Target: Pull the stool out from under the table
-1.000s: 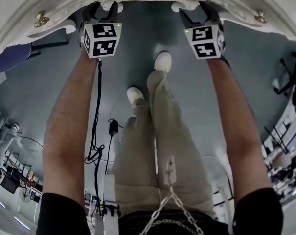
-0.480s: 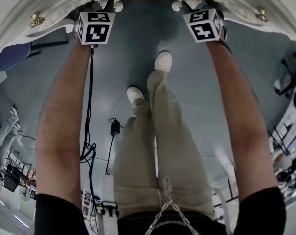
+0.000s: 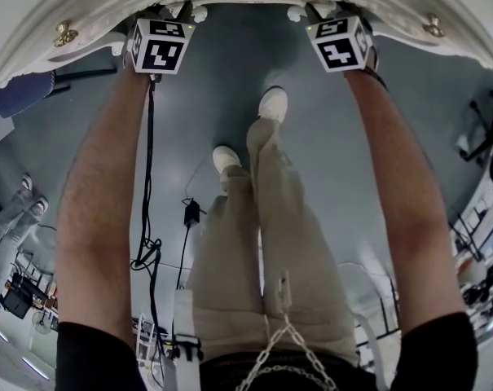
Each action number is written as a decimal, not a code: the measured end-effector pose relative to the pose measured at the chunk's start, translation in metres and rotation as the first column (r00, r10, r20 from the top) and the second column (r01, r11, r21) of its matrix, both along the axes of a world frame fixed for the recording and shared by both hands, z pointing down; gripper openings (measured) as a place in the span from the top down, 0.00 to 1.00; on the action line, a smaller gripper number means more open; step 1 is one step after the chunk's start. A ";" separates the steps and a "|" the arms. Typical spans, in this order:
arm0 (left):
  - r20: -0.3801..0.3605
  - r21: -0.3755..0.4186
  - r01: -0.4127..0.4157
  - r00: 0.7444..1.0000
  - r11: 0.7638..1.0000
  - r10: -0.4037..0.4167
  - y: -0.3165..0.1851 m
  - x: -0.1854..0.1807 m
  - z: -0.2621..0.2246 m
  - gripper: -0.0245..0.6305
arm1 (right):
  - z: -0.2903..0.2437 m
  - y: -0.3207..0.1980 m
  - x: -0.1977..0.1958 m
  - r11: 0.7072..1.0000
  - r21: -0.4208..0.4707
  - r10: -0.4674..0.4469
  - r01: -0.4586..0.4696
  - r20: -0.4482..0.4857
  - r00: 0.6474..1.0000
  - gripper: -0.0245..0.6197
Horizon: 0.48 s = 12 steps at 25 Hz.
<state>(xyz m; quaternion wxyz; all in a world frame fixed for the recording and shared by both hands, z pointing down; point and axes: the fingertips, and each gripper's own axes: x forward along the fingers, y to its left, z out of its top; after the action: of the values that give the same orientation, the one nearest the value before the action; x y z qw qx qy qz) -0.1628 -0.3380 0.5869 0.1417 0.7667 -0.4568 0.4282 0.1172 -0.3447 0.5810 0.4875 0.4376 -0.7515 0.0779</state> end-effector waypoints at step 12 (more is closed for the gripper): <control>-0.022 -0.052 -0.014 1.000 0.999 0.013 0.056 0.009 0.001 0.70 | 0.000 0.015 0.004 0.998 0.006 -0.065 0.065 -0.035 0.997 0.53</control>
<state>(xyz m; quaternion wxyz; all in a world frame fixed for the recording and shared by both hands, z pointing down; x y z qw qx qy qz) -0.1536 -0.2818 0.5877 0.1636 0.7704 -0.4390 0.4324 0.1214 -0.3292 0.5813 0.5013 0.4159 -0.7570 0.0519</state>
